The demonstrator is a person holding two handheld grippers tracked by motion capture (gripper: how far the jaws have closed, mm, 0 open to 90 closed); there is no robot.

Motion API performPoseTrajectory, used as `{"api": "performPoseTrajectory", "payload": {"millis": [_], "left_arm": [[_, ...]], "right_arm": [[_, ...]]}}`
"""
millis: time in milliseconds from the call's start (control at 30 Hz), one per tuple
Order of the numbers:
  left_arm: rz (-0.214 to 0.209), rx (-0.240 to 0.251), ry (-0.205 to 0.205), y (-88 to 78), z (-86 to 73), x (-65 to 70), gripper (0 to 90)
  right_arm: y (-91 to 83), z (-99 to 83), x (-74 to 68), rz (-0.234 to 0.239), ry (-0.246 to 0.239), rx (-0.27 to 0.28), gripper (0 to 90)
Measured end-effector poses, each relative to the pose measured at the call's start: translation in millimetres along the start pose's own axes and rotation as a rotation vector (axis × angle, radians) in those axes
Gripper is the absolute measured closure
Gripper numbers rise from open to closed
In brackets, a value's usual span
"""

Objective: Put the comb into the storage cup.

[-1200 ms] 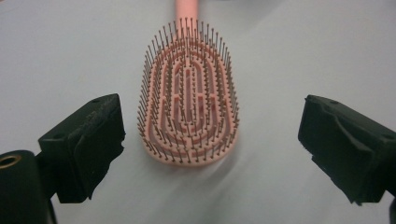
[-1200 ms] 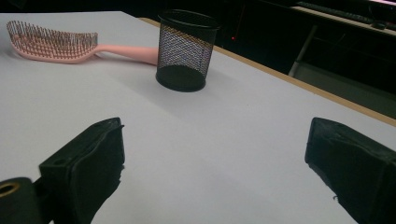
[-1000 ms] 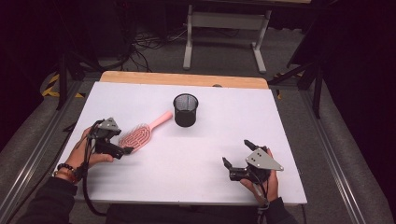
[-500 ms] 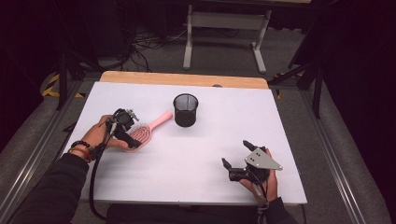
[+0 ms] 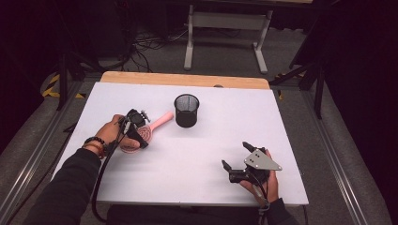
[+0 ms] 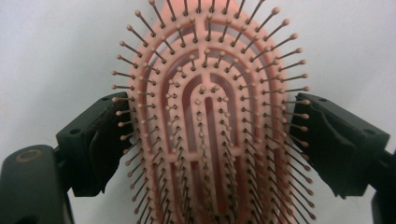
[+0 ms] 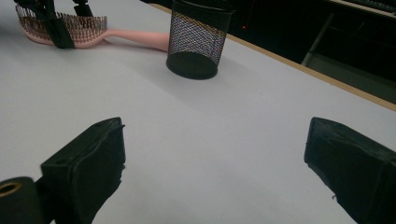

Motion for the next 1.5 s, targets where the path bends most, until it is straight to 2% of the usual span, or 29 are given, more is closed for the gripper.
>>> {"api": "performPoseTrajectory", "payload": {"millis": [100,133,267,600,1000,1133,1267,1433,1500], "left_arm": [[0.001,-0.003,-0.004,0.2,0.2,-0.2,15.1],[-0.004,-0.008,-0.018,0.2,0.3,0.3,15.3],[0.006,-0.037,-0.006,0.1,3.6,0.4,16.5],[-0.004,-0.069,0.009,-0.1,6.4,0.4,17.8],[-0.012,-0.015,0.021,-1.7,0.4,-1.4,19.2],[-0.012,0.005,0.011,-4.5,-3.2,-2.5,19.1],[0.006,0.023,0.011,-8.5,-8.1,-3.5,19.1],[0.009,0.067,-0.01,-15.2,-15.7,-6.0,19.2],[0.015,0.078,-0.007,-16.3,-18.2,-5.7,19.2]], "right_arm": [[0.2,-0.1,-0.1,0.001,0.001,0.001,6.1],[0.4,-0.2,-0.3,0.002,0.001,0.001,6.1],[2.0,-0.7,-1.7,0.009,-0.006,-0.008,6.3],[4.4,-2.3,-4.7,0.024,-0.022,-0.028,6.5],[6.6,-3.5,-6.8,0.029,-0.036,-0.049,6.9],[7.1,-3.8,-6.5,0.025,-0.034,-0.051,6.9],[7.0,-3.5,-6.7,0.022,-0.037,-0.049,6.9],[8.1,-4.0,-7.4,0.02,-0.04,-0.055,7.0],[8.5,-3.9,-8.0,0.018,-0.043,-0.056,7.1]]}}
Point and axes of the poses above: each handheld gripper's, and its own axes: y roughly forward along the jaws, z roughly out of its top, x roughly to its right, the point moved 4 cm from there along y, roughly forward along the jaws, and after that the axes turned 4 degrees about z, right-handed, at the moved point
